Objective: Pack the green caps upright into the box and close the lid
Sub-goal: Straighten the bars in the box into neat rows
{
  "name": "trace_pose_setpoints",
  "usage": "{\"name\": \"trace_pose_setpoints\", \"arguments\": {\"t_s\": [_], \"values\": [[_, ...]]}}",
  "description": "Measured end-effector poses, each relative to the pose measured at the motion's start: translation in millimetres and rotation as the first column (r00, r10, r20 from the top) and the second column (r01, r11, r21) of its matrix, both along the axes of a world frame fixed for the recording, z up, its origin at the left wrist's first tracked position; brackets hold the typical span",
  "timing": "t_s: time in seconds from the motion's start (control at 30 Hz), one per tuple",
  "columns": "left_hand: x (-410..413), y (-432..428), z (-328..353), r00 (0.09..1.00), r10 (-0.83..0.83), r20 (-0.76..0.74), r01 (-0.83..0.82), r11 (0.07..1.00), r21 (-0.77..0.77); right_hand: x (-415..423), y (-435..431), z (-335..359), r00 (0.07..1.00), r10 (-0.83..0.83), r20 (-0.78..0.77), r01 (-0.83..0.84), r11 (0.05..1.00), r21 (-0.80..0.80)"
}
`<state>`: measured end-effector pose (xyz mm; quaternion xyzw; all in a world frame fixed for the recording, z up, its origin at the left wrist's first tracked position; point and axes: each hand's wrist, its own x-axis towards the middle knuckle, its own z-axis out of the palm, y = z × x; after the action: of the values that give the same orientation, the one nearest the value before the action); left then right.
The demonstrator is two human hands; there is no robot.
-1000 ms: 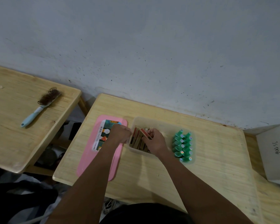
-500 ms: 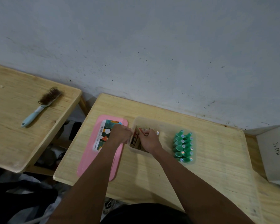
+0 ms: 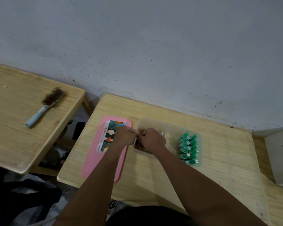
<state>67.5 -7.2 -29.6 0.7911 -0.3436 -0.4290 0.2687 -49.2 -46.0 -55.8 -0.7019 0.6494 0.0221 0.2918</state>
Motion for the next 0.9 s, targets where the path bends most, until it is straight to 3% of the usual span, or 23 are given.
{"name": "trace_pose_setpoints", "arguments": {"t_s": [0.17, 0.37, 0.53, 0.77, 0.9], "values": [[-1.3, 1.0, 1.6, 1.0, 0.004, 0.004, -0.004, 1.0, -0.008, -0.3, -5.1, 0.8, 1.0, 0.014, -0.012, -0.015, 0.999, -0.029], [-0.8, 2.2, 4.0, 1.0, -0.003, -0.01, 0.003, 1.0, 0.008, -16.2, -11.0, -1.5, 0.97, 0.125, 0.208, -0.145, 0.986, 0.086], [-0.8, 1.3, 4.0, 1.0, 0.008, -0.016, -0.008, 1.0, 0.004, -23.0, -4.3, -6.9, 0.929, 0.035, 0.369, -0.11, 0.976, 0.186], [-0.3, 1.8, 3.6, 0.999, 0.006, -0.035, -0.006, 1.0, 0.003, -13.0, 0.1, -6.7, 0.93, 0.177, 0.323, -0.231, 0.963, 0.139], [-0.3, 1.6, 4.1, 0.998, 0.024, -0.059, -0.023, 1.0, 0.009, -13.0, 2.4, -4.6, 0.964, 0.098, 0.249, -0.121, 0.989, 0.079]]}}
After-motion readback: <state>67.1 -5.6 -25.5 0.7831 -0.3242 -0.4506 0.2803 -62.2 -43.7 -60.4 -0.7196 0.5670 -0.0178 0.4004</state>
